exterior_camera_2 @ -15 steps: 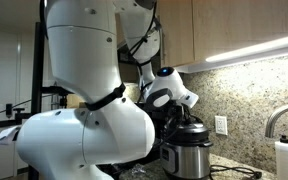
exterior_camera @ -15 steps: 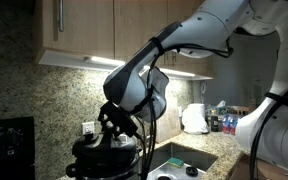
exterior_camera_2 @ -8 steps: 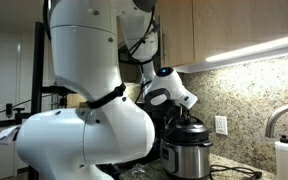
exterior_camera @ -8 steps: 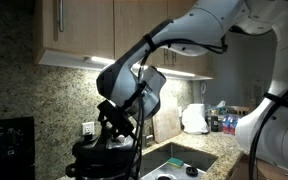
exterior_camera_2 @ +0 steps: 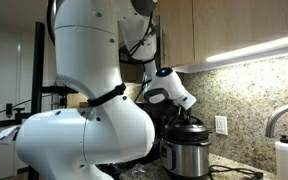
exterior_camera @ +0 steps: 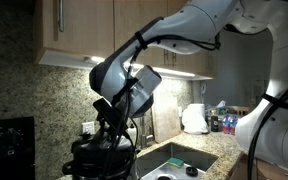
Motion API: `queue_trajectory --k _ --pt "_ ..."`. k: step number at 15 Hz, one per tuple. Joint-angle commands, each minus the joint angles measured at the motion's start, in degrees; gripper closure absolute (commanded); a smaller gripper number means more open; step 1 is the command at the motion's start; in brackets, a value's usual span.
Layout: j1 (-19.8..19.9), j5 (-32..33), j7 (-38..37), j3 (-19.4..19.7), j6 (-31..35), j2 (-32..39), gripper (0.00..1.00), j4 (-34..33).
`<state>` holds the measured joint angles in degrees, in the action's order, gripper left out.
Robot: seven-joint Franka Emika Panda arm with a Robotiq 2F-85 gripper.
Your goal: Pick up the lid and close the rice cooker
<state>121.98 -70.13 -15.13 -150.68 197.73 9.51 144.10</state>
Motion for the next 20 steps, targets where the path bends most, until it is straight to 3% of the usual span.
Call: queue_trajectory --k 1,4,7,20 --pt "2.2 -4.3 -0.4 0.0 1.1 -7.6 0.99 -6.5" --pt "2.8 -7.2 1.4 -0.2 1.1 -9.1 0.99 -8.5" --pt "2.6 -5.5 3.6 -0.1 1.2 -7.7 0.99 -9.6" --pt "-3.3 -2.1 15.1 0.6 0.5 0.1 0.99 -3.6"
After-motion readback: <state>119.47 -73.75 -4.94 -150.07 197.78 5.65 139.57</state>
